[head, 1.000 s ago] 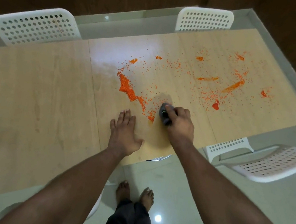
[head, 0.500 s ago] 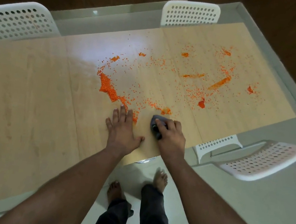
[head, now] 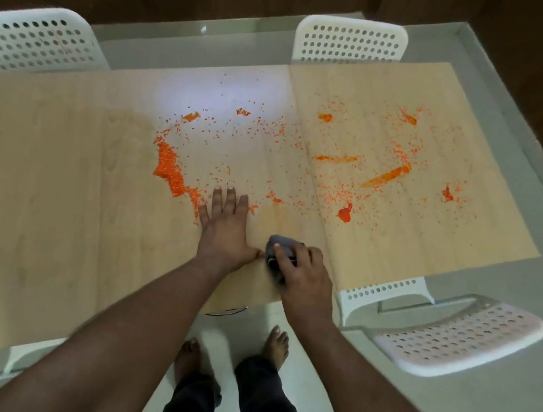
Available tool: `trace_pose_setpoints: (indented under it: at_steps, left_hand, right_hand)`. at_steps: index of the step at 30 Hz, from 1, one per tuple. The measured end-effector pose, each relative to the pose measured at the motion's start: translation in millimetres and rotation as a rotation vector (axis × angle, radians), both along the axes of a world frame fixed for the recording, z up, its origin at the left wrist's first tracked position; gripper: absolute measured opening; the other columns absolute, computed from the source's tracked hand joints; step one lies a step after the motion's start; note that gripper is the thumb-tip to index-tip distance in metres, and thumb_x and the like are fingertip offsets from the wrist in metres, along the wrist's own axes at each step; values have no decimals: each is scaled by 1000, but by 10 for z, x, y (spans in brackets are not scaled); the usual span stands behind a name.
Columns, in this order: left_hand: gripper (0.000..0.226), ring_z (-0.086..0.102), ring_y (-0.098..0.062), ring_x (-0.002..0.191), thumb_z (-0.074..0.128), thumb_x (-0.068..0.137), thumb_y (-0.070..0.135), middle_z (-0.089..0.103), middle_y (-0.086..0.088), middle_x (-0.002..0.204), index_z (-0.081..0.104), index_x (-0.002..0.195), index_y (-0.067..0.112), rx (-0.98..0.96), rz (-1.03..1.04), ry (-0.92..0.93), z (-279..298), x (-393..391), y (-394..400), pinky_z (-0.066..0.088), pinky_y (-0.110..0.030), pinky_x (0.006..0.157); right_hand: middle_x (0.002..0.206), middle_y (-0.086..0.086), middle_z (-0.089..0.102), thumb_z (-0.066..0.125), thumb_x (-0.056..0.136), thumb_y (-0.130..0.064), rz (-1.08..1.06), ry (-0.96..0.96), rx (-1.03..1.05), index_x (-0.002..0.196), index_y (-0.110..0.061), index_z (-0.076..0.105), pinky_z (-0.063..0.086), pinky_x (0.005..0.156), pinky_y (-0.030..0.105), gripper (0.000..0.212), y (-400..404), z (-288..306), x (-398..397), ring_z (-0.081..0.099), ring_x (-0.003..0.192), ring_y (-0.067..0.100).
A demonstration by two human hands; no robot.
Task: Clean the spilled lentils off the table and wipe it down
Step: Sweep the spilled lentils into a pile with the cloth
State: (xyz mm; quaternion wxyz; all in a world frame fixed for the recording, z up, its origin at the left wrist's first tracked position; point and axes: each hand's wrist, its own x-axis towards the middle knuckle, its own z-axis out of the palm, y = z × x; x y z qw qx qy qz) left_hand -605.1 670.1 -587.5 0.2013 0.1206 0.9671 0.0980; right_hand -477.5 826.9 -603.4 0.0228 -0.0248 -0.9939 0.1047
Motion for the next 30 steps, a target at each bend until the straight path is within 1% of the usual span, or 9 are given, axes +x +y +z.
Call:
trace_pose_setpoints:
  at_steps: [3,6,8,10,12,17,22,27,30]
  left_hand:
    - [142,-16,-34,161,88,66,64,-3,-10,177,1,168,18,-14,29,-31,15,-100,73,-3,-60,129]
    - [146,-13,-32,162,92,63,60,-4,-9,177,-1,168,18,-30,53,-44,8,-116,128,-3,-57,130]
    - [146,-12,-31,162,93,64,58,-4,-9,177,-1,168,19,-31,57,-46,24,-111,152,-2,-56,130]
    - [146,-12,-31,162,94,64,57,-4,-9,177,-1,168,19,-42,64,-48,41,-112,183,-2,-56,131]
    - [146,-11,-31,162,94,64,58,-4,-10,176,-2,167,19,-57,65,-50,53,-113,192,-1,-56,131]
    - [147,-12,-30,162,92,64,62,-7,-9,177,-3,168,18,-65,62,-49,67,-104,172,-1,-55,131]
    - [149,-13,-30,162,93,63,63,-9,-8,176,-3,167,19,-63,57,-41,68,-127,179,-3,-53,131]
    - [152,-10,-29,162,95,58,62,-6,-9,177,-1,168,18,-58,54,-39,57,-165,180,-2,-53,131]
    - [151,-9,-29,162,94,59,63,-5,-9,177,-1,168,19,-64,49,-36,61,-163,187,-1,-53,131]
  right_hand:
    - [123,12,63,75,81,-14,16,9,26,134,-19,67,56,73,41,54,181,-44,-139,56,108,36]
    - [120,13,63,80,79,-15,-10,8,14,133,-19,69,56,70,42,56,383,-43,-594,57,107,38]
    - [124,15,61,75,86,-14,-41,-6,4,138,-19,66,57,72,44,52,494,32,-932,54,112,40]
    - [133,14,55,63,97,-15,-64,-51,5,146,-22,59,52,80,43,50,571,124,-1223,48,121,38]
    - [135,13,53,58,99,-14,-86,-45,13,150,-23,54,48,79,42,52,591,171,-1350,45,124,36]
    - [126,16,59,71,86,-14,-24,12,-27,143,-17,60,56,72,43,59,367,237,-813,53,113,37]
    - [122,16,62,83,77,-15,20,-31,8,136,-17,67,58,69,43,61,298,21,-235,59,103,38]
    - [122,14,61,80,83,-16,-29,-16,28,136,-20,67,55,65,40,55,492,5,-813,57,105,36]
    - [133,12,55,66,98,-22,-51,-54,2,144,-26,61,54,75,41,46,611,74,-1328,50,118,35]
